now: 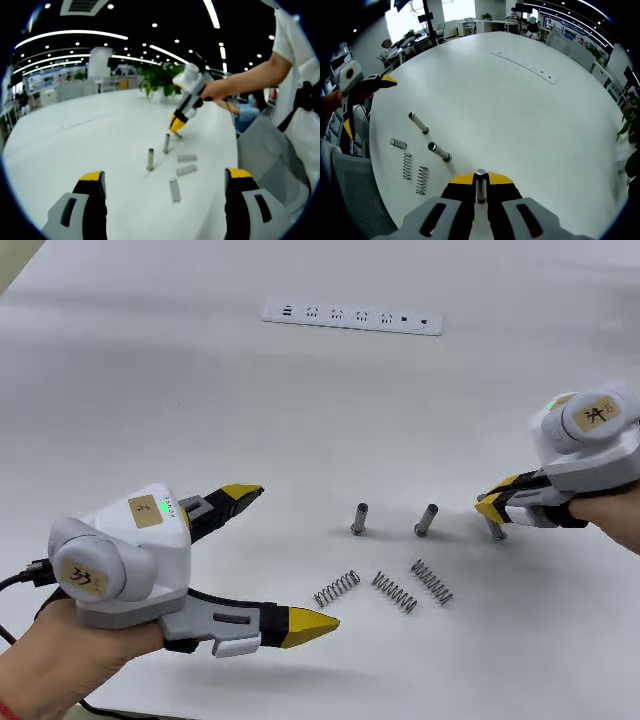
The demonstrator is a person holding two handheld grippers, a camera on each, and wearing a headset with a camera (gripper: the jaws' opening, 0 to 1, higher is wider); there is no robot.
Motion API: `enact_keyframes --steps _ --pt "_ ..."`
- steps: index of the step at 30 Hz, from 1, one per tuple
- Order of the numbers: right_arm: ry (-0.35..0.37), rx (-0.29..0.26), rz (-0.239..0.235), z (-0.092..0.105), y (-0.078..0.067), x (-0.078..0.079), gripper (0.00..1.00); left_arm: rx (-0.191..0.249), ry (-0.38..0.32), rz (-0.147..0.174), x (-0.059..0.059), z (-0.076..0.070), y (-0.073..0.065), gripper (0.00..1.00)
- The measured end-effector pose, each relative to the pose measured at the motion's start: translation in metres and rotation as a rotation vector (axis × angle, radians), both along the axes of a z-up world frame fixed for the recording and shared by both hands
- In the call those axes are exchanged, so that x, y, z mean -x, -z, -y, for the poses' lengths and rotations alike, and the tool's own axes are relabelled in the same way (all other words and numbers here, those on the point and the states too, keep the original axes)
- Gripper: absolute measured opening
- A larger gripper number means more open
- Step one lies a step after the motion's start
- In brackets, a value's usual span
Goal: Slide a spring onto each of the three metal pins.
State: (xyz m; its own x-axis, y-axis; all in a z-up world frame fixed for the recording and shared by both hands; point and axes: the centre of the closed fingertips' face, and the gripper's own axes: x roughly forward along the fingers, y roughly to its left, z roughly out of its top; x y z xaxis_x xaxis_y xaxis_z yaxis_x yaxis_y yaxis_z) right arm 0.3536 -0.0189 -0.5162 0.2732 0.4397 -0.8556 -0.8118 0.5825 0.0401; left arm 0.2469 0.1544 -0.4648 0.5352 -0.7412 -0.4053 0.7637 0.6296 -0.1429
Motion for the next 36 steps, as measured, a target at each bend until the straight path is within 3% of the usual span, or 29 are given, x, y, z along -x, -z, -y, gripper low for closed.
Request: enact_keyframes --steps 36 --pt "0.054 -0.089 0.065 0.016 -0.010 0.010 0.09 -0.016 0.015 -0.011 0.003 0.002 0.001 1.00"
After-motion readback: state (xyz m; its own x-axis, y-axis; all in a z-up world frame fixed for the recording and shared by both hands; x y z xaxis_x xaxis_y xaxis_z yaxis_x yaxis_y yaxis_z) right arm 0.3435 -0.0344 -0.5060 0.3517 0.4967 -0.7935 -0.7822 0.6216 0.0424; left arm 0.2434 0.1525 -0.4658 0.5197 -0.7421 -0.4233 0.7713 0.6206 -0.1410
